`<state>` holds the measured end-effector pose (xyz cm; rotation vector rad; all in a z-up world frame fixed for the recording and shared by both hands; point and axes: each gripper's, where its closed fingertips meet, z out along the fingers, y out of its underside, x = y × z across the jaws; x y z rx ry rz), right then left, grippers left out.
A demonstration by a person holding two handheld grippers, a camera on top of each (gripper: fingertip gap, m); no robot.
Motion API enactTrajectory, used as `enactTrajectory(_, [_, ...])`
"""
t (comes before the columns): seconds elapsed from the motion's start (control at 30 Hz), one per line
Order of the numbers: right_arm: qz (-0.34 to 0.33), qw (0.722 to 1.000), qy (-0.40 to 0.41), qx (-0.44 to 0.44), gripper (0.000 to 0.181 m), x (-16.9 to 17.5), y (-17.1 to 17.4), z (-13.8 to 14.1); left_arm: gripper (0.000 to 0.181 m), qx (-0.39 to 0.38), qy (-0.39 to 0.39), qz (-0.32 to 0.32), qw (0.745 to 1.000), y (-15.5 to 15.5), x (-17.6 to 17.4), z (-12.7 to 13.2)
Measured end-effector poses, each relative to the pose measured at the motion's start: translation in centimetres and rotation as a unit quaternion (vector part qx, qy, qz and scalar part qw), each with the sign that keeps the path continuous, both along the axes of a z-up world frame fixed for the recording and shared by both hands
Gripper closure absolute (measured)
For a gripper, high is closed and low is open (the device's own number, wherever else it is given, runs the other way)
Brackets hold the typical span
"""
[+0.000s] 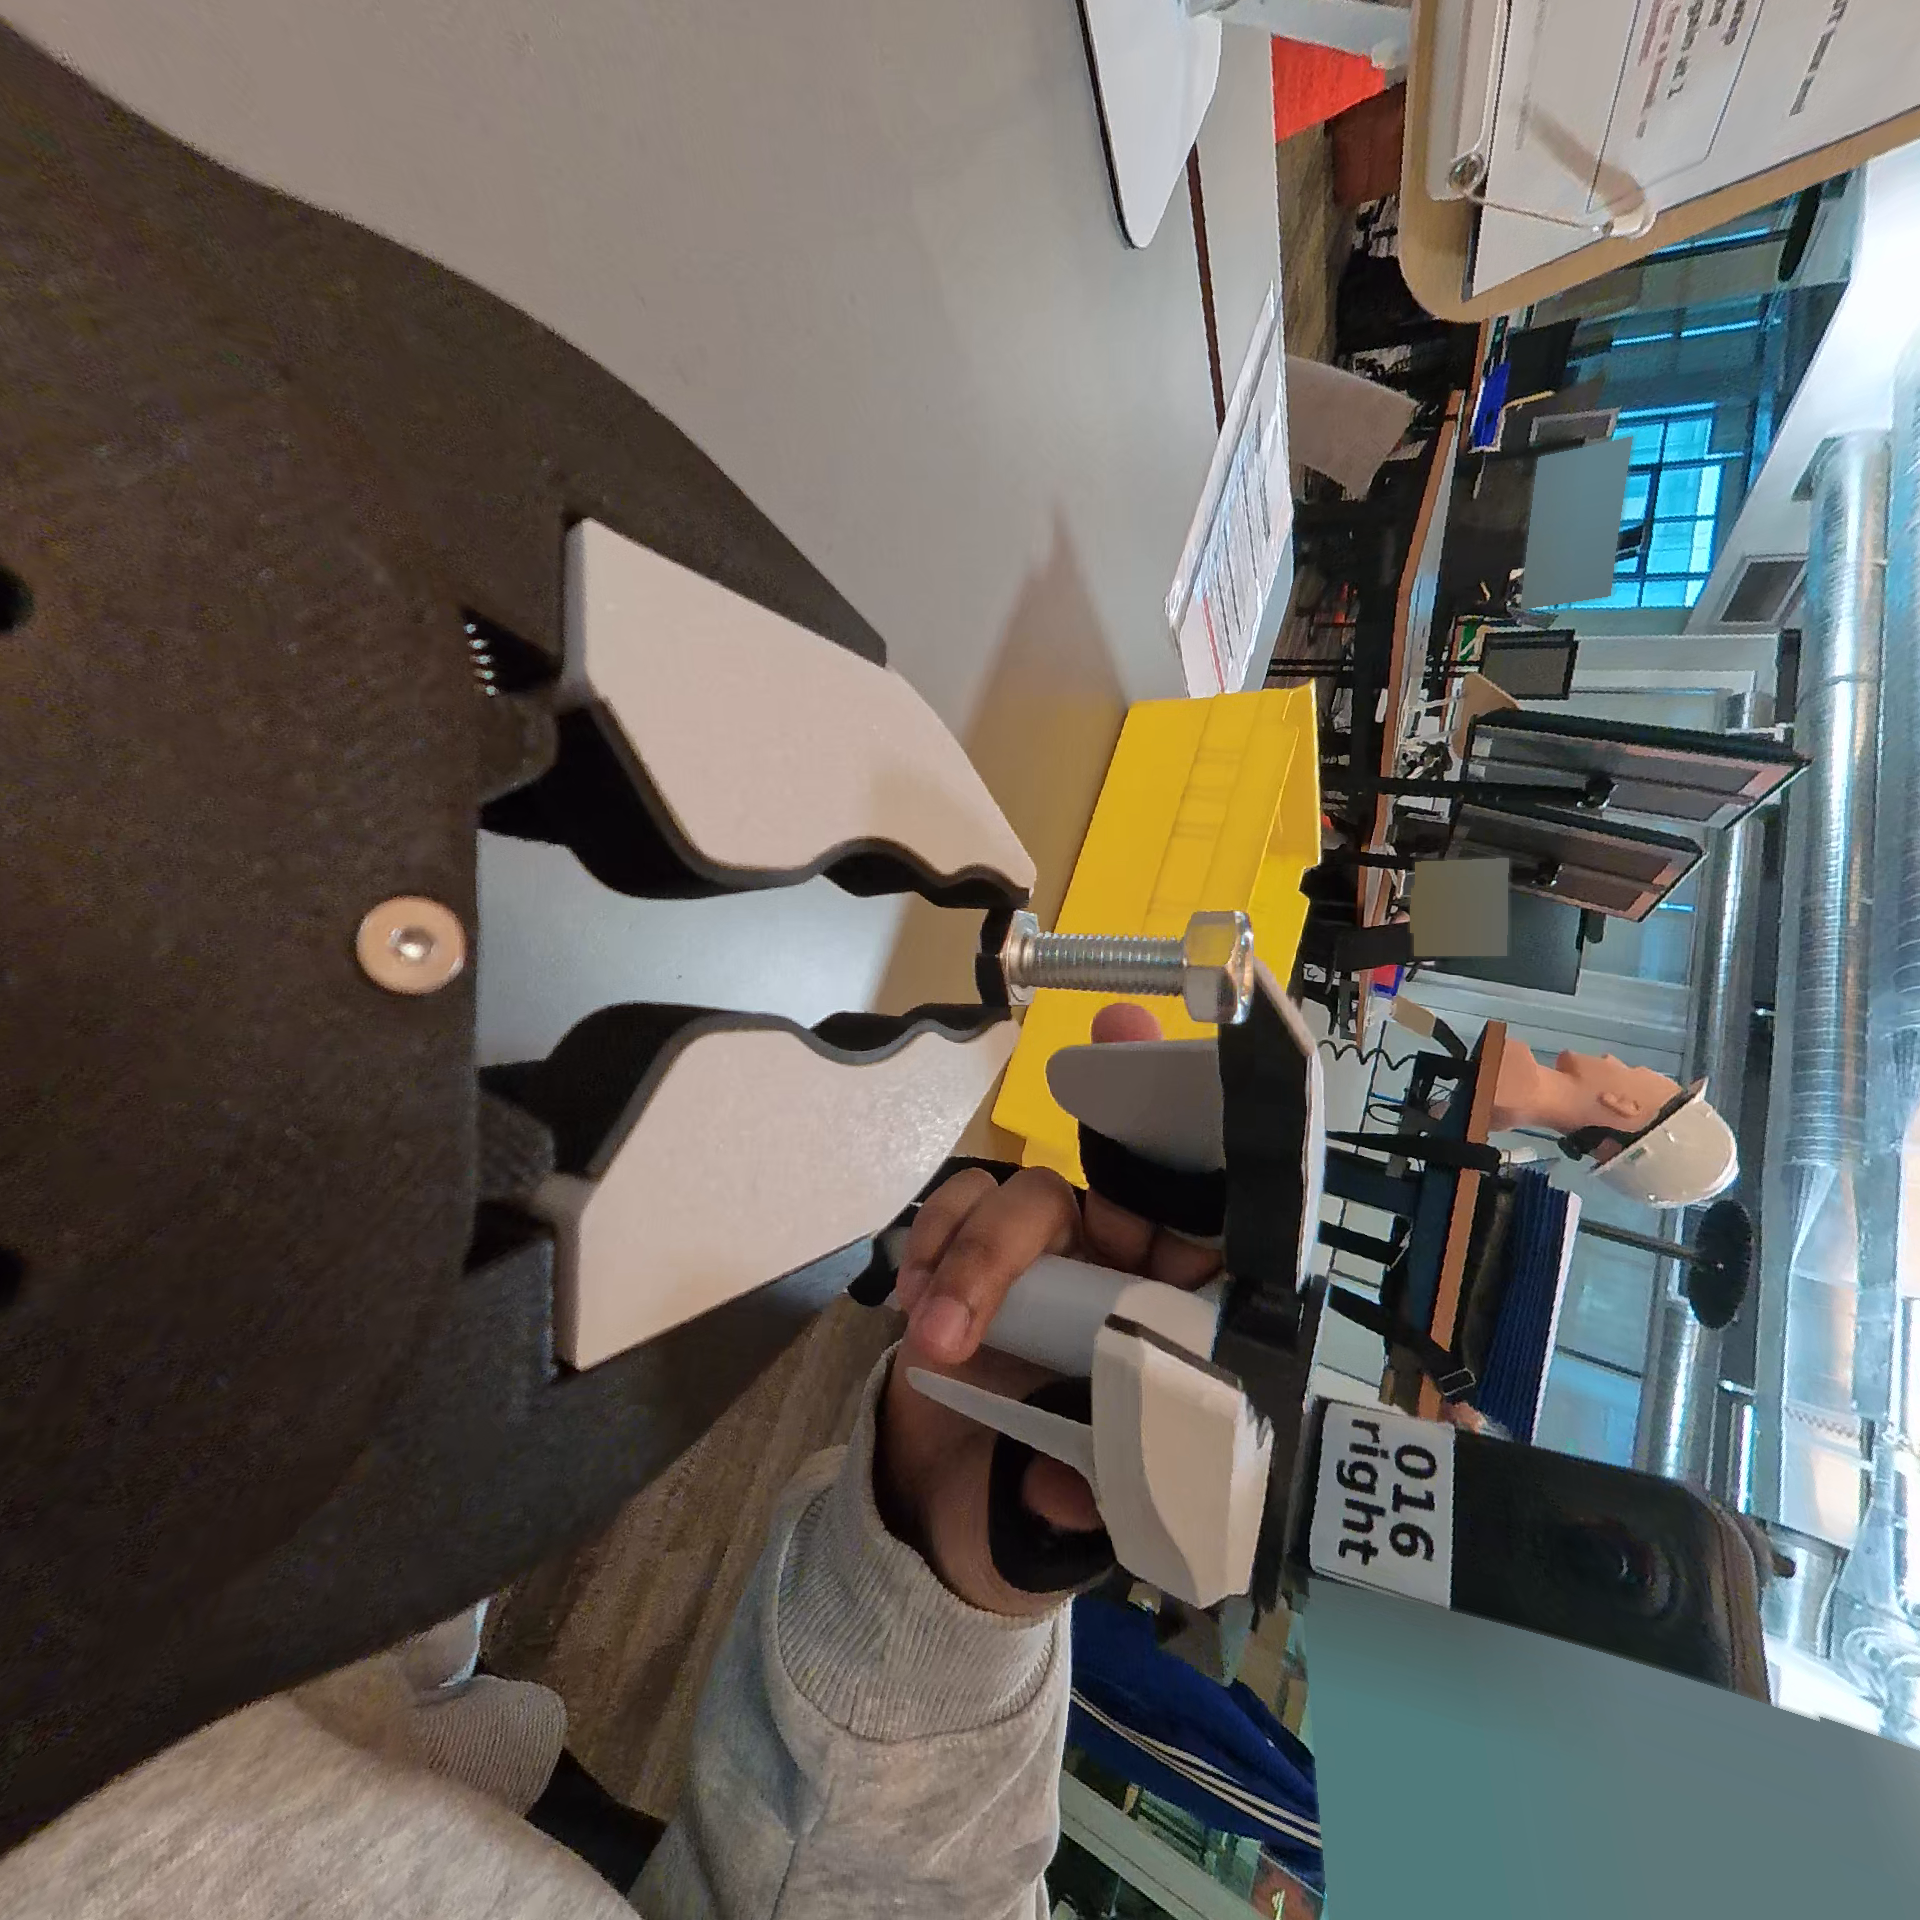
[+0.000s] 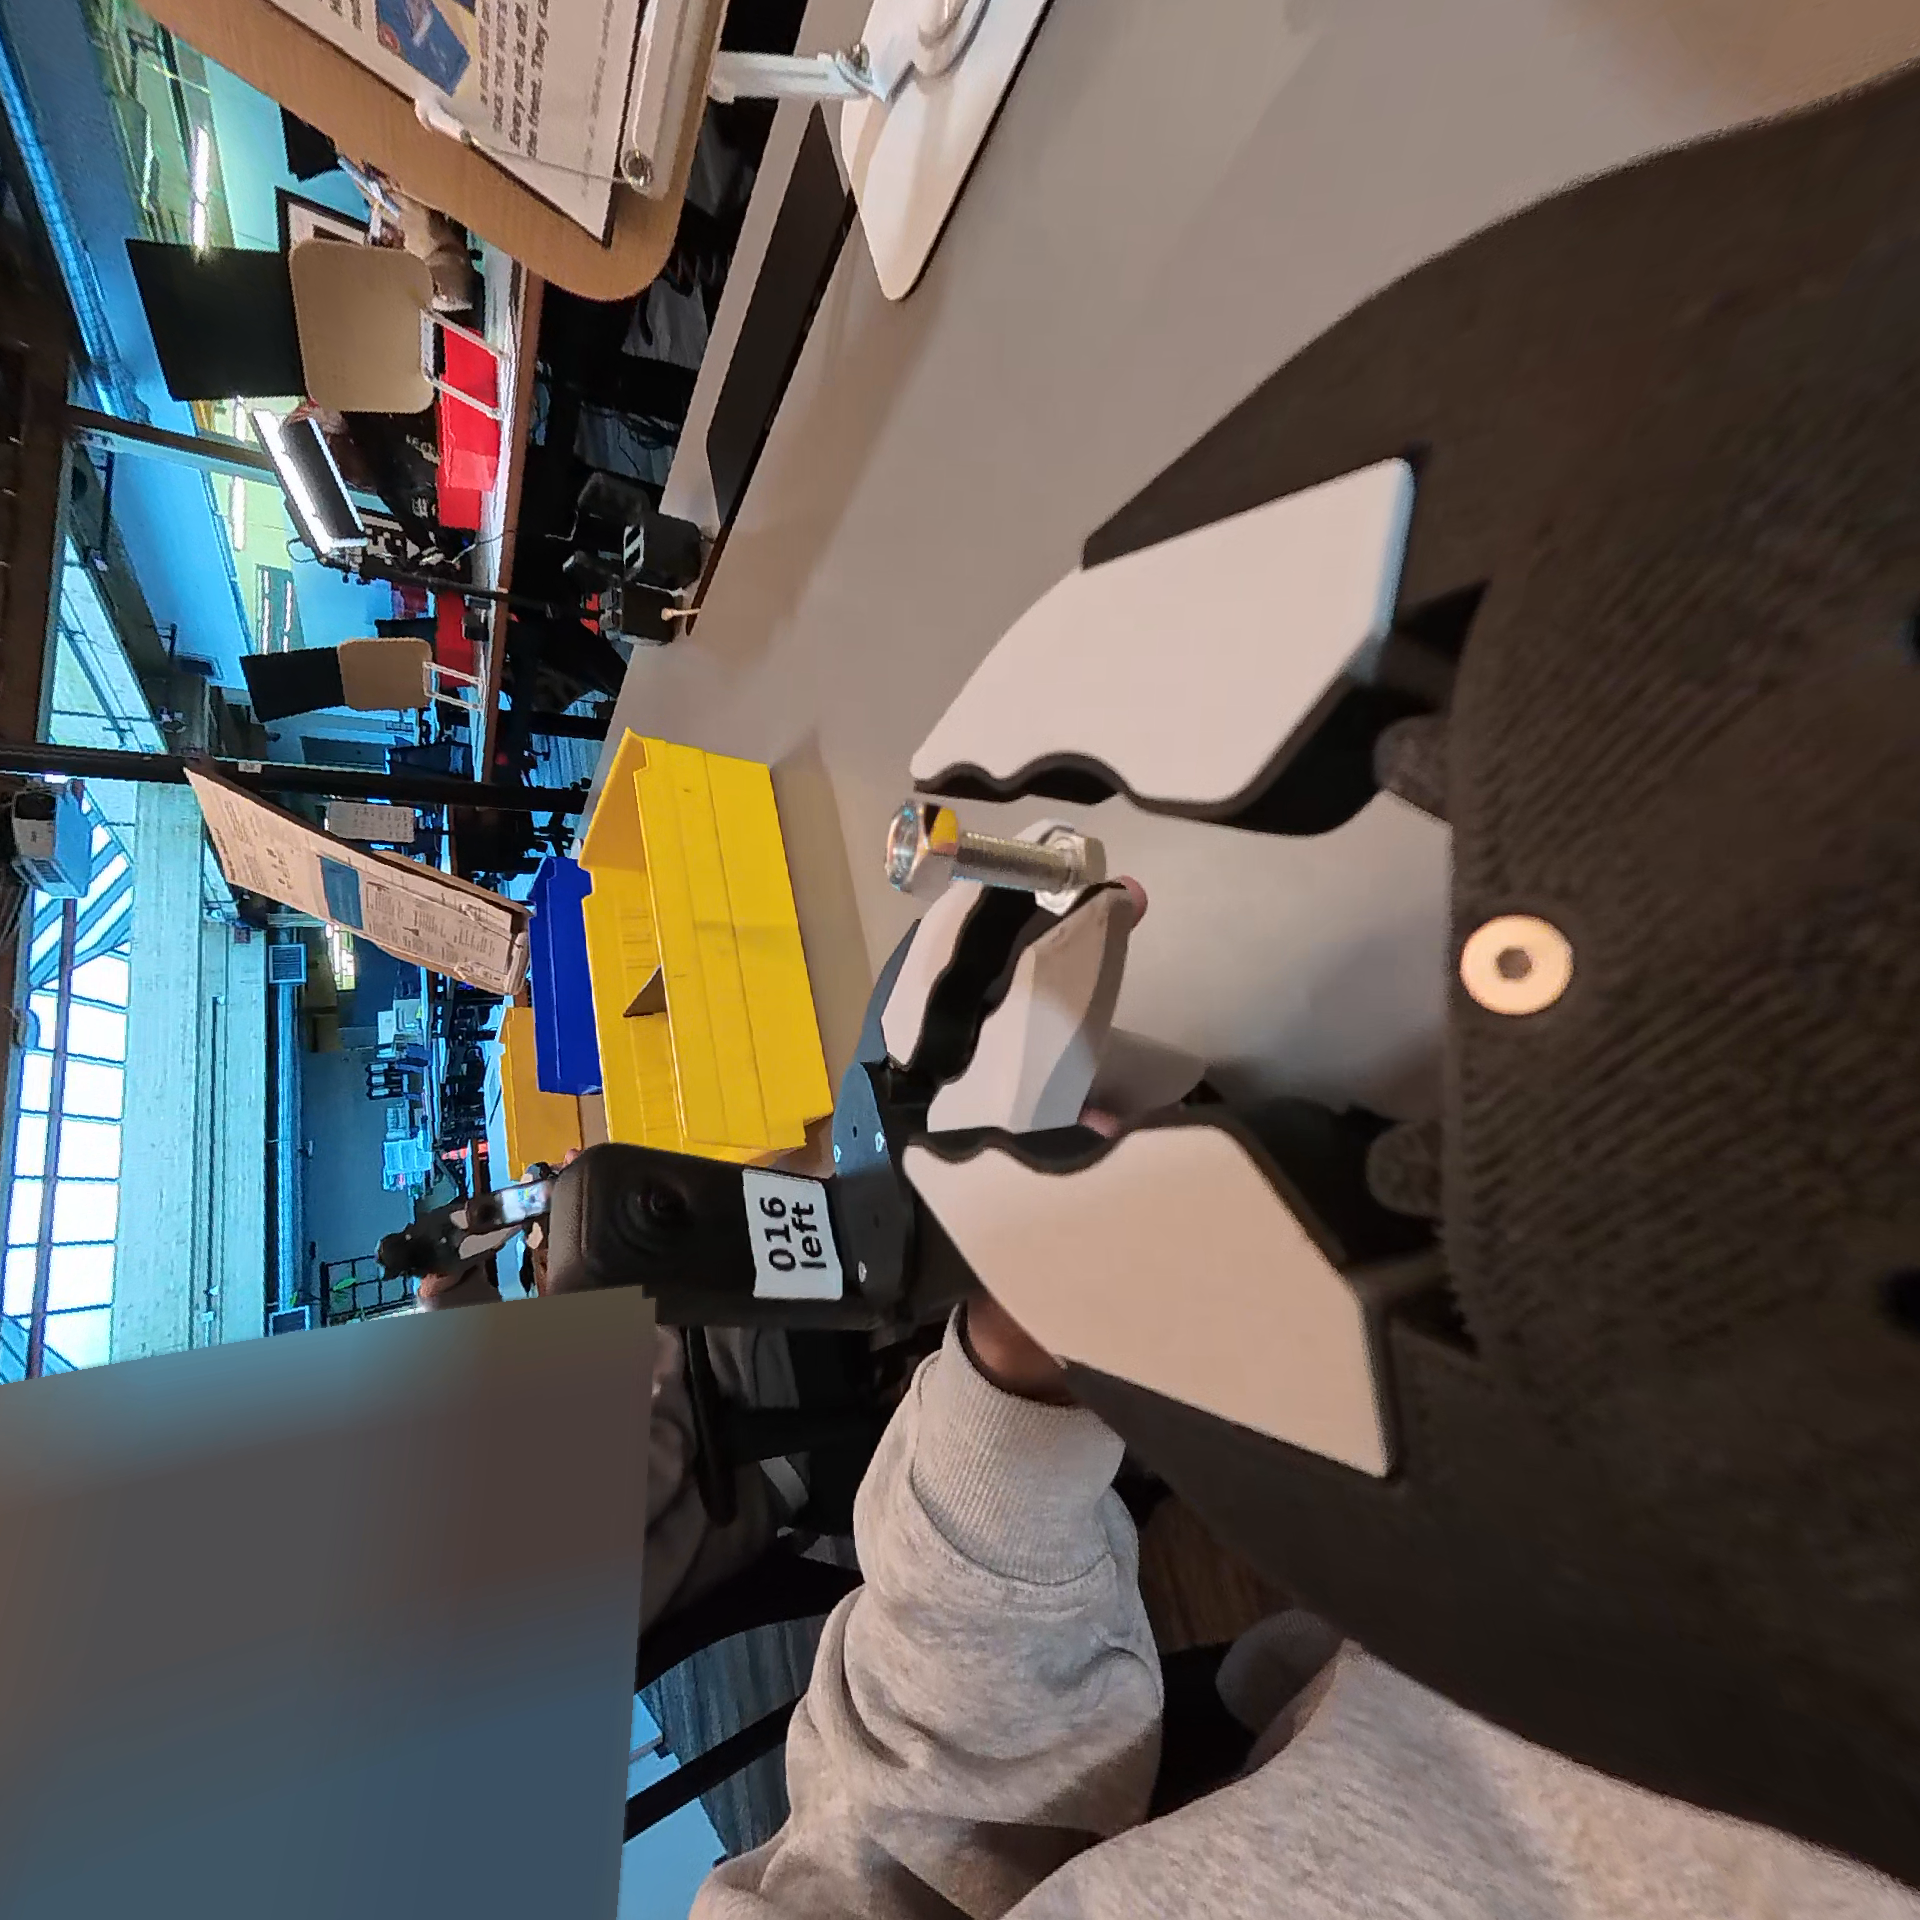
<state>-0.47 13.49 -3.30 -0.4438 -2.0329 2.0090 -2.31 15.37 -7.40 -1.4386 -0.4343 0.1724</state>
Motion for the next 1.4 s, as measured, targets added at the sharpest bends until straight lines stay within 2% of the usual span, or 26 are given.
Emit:
enactTrajectory(0.23, [0.003, 1.0, 0.005, 0.007, 0.128, 0.22, -0.03, -0.07, 0.163, -0.003, 0.002, 0.007, 1.0, -0.06, -0.14, -0.04])
enactTrajectory(0.53, [-0.008, 1.0, 0.006, 0.006, 0.121, -0.09, 0.06, -0.06, 0.163, -0.011, 0.008, -0.001, 1.0, 0.26, 0.19, -0.18])
enactTrajectory(0.9, [-0.006, 1.0, 0.008, 0.007, 0.132, -0.01, 0.23, -0.03, 0.162, -0.007, 0.004, 0.003, 1.0, 0.08, -0.01, -0.13])
enactTrajectory(1.13, [-0.01, 1.0, 0.008, 0.006, 0.123, -0.06, 0.08, -0.06, 0.163, -0.008, 0.003, 0.004, 1.0, 0.08, -0.04, -0.17])
enactTrajectory(1.23, [-0.006, 1.0, 0.009, 0.006, 0.127, 0.14, 0.0, -0.08, 0.163, -0.007, -0.002, 0.009, 1.0, -0.05, -0.26, -0.21])
enactTrajectory(1.3, [0.0, 1.0, 0.009, 0.005, 0.14, 0.34, 0.07, 0.06, 0.163, -0.007, 0.0, 0.009, 1.0, -0.01, -0.22, -0.21])
enactTrajectory(1.4, [-0.011, 1.0, 0.013, 0.0, 0.141, 0.07, 0.4, 0.32, 0.163, -0.01, 0.003, 0.006, 1.0, 0.1, -0.07, -0.23])
